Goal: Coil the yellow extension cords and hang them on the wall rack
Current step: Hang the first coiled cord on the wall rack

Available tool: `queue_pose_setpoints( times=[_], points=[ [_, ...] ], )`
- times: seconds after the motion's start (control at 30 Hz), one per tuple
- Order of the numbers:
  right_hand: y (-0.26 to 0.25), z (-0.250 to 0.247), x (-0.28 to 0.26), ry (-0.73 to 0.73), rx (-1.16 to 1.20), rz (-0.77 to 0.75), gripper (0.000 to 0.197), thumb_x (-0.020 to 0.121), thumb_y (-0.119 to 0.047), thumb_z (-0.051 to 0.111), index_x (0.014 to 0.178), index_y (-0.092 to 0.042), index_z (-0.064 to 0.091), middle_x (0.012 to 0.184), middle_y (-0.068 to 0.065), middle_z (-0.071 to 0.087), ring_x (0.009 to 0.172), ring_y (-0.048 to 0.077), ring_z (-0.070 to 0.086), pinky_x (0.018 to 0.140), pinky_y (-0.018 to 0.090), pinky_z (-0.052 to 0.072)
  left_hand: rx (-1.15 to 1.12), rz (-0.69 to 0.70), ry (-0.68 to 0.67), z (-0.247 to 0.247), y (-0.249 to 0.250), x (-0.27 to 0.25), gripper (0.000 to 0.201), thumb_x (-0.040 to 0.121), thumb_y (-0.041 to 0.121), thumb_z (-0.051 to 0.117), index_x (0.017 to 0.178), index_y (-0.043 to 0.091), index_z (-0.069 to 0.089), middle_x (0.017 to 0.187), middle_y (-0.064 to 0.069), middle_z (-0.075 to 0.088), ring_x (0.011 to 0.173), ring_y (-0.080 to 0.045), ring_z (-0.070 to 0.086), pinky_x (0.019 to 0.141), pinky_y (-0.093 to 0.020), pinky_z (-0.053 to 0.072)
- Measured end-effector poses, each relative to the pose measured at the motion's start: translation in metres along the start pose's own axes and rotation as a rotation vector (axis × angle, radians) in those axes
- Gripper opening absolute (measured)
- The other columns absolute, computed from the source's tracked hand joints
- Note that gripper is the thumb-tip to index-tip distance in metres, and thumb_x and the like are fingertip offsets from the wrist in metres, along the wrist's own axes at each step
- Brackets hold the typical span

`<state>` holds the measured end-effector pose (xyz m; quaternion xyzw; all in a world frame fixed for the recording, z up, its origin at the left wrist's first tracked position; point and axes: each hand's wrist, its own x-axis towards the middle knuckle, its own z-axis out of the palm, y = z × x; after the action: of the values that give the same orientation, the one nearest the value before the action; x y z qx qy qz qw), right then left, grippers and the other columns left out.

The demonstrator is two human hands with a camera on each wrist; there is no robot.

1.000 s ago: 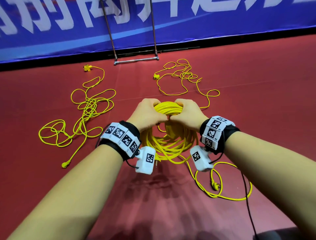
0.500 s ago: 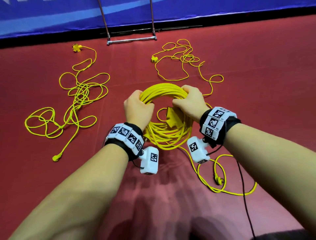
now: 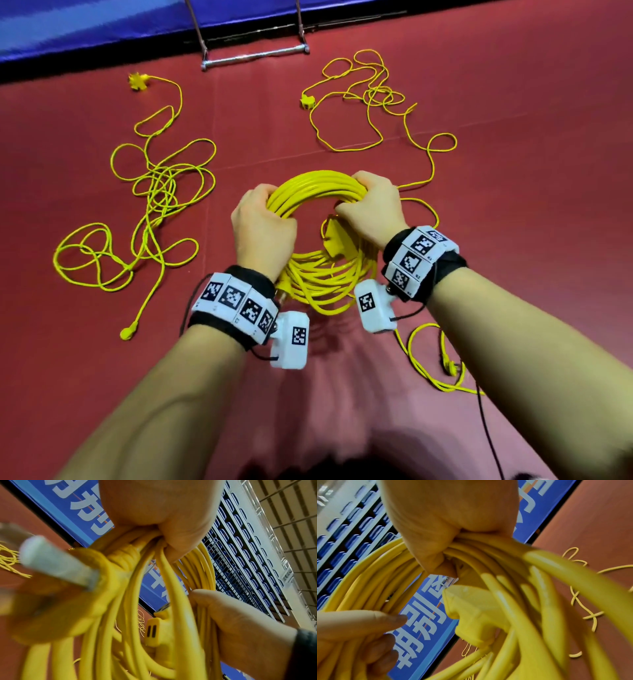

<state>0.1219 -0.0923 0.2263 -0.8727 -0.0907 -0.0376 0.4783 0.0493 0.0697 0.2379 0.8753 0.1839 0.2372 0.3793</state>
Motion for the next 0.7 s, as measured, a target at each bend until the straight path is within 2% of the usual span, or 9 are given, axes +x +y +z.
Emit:
queue_pose_setpoints(
  times=[0.13, 0.3, 0.47, 0.53, 0.6, 0.7],
  points=[
    [-0.064, -0.024, 0.016, 0.004, 0.009, 0.027, 0.018, 0.065, -0.02, 0.071, 0.074, -0.012, 0.058, 0.062, -0.002, 0.056, 0.065, 0.021, 0.049, 0.06, 0.032, 0.035, 0.004, 0.001, -0.045, -0.042, 0.037, 0.036, 0.03, 0.066, 0.011, 0.061, 0.094, 0.022, 0.065, 0.087, -0.003, 0.067, 0.087, -0.029, 0.06, 0.084, -0.04, 0.047],
    [-0.178, -0.066, 0.042, -0.039, 0.004, 0.0, 0.018, 0.065, -0.017, 0.074, 0.077, -0.016, 0.061, 0.066, -0.005, 0.058, 0.068, 0.018, 0.052, 0.062, 0.028, 0.035, 0.021, -0.022, -0.072, -0.128, 0.103, 0.081, 0.028, 0.065, 0.01, 0.063, 0.092, 0.018, 0.064, 0.084, -0.003, 0.067, 0.084, -0.029, 0.06, 0.08, -0.037, 0.046],
    [-0.317, -0.12, 0.069, -0.059, 0.008, 0.001, 0.016, 0.066, -0.017, 0.073, 0.074, -0.013, 0.059, 0.061, -0.005, 0.055, 0.066, 0.02, 0.05, 0.058, 0.025, 0.028, 0.044, 0.0, -0.099, -0.237, 0.196, 0.141, 0.026, 0.063, 0.014, 0.063, 0.089, 0.019, 0.062, 0.082, -0.004, 0.066, 0.081, -0.032, 0.059, 0.077, -0.037, 0.046],
    [-0.38, -0.144, 0.082, -0.07, 0.019, 0.011, 0.019, 0.065, -0.023, 0.074, 0.075, -0.014, 0.061, 0.063, -0.005, 0.056, 0.067, 0.02, 0.051, 0.058, 0.025, 0.029, 0.062, 0.031, -0.094, -0.286, 0.239, 0.171, 0.023, 0.064, 0.01, 0.064, 0.086, 0.018, 0.062, 0.079, -0.004, 0.065, 0.079, -0.031, 0.058, 0.072, -0.034, 0.041],
    [-0.445, -0.166, 0.095, -0.074, 0.047, 0.008, 0.026, 0.057, -0.033, 0.069, 0.076, -0.016, 0.062, 0.064, -0.006, 0.058, 0.067, 0.019, 0.054, 0.061, 0.027, 0.034, 0.071, 0.062, -0.08, -0.336, 0.281, 0.199, 0.022, 0.065, 0.007, 0.064, 0.083, 0.019, 0.061, 0.077, -0.005, 0.065, 0.077, -0.03, 0.056, 0.07, -0.033, 0.036],
    [-0.539, -0.196, 0.107, -0.079, 0.053, -0.027, 0.025, 0.052, -0.037, 0.061, 0.07, -0.021, 0.057, 0.062, -0.008, 0.056, 0.059, 0.008, 0.052, 0.058, 0.024, 0.035, 0.064, 0.079, -0.066, -0.409, 0.332, 0.235, 0.022, 0.065, 0.006, 0.065, 0.081, 0.02, 0.059, 0.077, -0.004, 0.064, 0.073, -0.025, 0.049, 0.068, -0.032, 0.034]
  ],
)
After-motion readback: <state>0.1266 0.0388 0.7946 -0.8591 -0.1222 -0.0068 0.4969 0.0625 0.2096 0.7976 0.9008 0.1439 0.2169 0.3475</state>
